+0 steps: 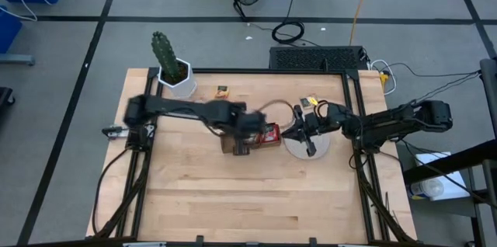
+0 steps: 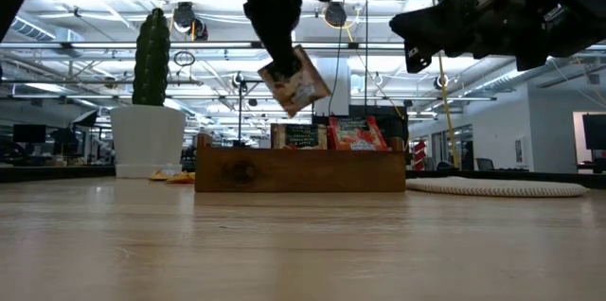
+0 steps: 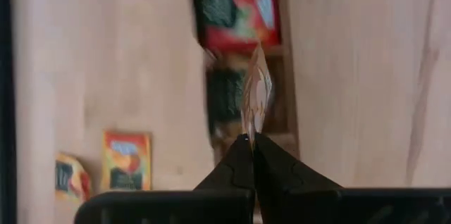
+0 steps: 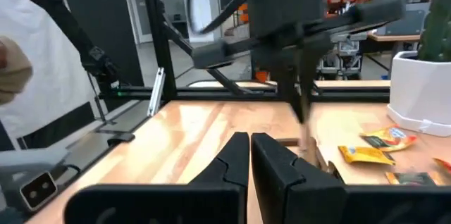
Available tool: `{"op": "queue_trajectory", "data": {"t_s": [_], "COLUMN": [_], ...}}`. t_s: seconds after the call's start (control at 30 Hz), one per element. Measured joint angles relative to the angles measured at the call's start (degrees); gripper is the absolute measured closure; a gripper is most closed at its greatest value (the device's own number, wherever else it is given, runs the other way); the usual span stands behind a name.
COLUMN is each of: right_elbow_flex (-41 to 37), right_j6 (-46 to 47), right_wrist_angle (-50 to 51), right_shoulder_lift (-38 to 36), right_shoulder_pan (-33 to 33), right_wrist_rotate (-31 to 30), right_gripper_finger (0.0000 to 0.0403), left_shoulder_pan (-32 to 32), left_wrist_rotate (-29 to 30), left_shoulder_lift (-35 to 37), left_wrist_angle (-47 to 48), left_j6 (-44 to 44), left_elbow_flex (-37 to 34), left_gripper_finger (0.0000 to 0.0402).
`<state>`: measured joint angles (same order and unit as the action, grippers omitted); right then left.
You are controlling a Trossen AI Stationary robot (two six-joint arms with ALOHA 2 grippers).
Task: Pick & Place Tea
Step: Put the brown tea bag into the middle section of the wooden organizer
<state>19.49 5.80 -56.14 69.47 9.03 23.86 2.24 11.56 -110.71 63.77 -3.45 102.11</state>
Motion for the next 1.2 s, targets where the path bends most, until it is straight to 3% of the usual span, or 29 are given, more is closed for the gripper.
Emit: {"op": "queue_trajectory", "data": {"t_s": [0.27, 0.83, 1.2], "right_elbow_flex": [0.0, 0.0, 0.0], "right_j6": [-3.68, -5.31, -5.66], "right_wrist_angle": [1.39, -1.44, -0.37], "right_shoulder_lift": [0.0, 0.0, 0.0], "right_shoulder_pan": [1.8, 2.54, 2.54], "right_wrist_rotate": [0.15, 0.19, 0.21], "right_gripper_finger": [0.0399, 0.0399, 0.0399], "left_shoulder_pan": [2.85, 0.13, -0.75], "left_wrist_rotate": [-2.05, -1.08, -4.47], "left_shoulder_lift": [-8.95, -12.68, -15.95], "left_wrist_angle": [9.89, 10.93, 10.46], "left_j6": [-1.05, -2.81, -1.57], "left_elbow_flex": [10.21, 9.64, 9.63], "left_gripper_finger": [0.0401, 0.0401, 0.0401]}}
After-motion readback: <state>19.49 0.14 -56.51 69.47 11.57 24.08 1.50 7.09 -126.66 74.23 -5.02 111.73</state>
